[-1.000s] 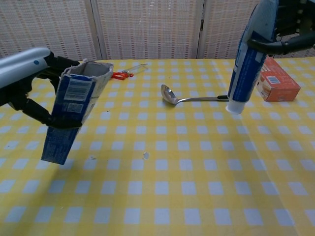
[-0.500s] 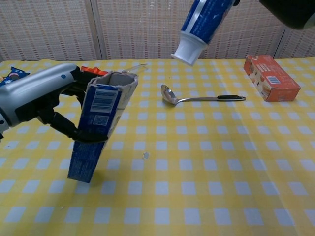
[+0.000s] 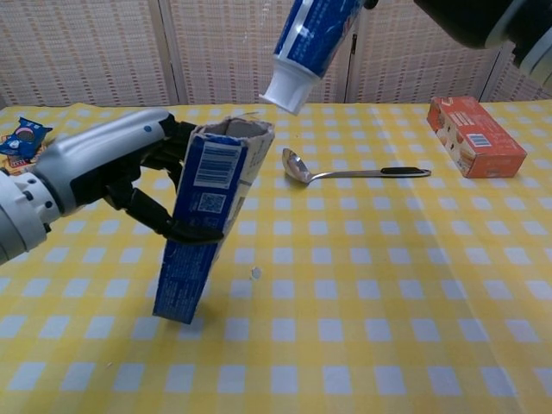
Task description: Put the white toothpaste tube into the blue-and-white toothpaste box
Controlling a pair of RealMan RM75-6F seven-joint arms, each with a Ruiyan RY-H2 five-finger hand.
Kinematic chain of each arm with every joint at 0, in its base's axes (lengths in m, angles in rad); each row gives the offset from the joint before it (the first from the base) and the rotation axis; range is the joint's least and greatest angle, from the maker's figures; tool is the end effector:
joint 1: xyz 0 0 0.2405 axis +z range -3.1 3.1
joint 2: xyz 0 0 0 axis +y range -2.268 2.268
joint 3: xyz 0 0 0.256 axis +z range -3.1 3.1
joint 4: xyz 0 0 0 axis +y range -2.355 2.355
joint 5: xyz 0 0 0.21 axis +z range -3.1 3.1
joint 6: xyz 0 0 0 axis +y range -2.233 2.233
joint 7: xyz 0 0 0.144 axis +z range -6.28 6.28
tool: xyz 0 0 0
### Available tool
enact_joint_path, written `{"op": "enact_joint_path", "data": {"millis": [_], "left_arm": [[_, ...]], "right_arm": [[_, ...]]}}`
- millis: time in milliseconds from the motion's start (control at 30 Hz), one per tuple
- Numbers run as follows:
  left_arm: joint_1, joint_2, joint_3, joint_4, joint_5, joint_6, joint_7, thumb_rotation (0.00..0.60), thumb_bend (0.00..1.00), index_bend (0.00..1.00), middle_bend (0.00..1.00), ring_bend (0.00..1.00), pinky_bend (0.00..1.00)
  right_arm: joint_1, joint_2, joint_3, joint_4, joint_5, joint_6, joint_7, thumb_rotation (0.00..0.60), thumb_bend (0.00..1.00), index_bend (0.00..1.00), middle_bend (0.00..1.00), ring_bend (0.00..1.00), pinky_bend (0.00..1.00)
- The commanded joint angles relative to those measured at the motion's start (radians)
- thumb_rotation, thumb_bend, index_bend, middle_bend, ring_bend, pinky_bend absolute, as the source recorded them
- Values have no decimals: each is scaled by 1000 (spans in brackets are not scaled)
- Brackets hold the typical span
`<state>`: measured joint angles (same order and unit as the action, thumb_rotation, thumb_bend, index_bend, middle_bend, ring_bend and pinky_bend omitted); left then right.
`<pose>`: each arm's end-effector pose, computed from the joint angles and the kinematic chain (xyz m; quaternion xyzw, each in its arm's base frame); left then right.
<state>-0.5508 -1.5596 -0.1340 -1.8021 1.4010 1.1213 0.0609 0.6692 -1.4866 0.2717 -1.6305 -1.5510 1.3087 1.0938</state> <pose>-0.1002 0.2526 -0.0079 -0.6583 -0.4837 -0.5214 0.2466 -0.0797 -0.3184 0.0611 -0.3871 0.5878 -0.7078 0.0596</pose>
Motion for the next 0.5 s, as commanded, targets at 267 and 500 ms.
{"op": "enact_joint_path", "data": {"millis": [267,500], "left_arm": [[-15,-11,-4,-17,-30,-10,40,600,196,498,583,472,525],[-23,-19,-14,-25,-50,-10,46,600,196,498,583,466,524]], "right_arm": [[31,-34,7,17,27,-45,-29,600,387,832,743,716,643],[47,-55,16,29,33,-55,-30,600,388,832,743,715,643]]}}
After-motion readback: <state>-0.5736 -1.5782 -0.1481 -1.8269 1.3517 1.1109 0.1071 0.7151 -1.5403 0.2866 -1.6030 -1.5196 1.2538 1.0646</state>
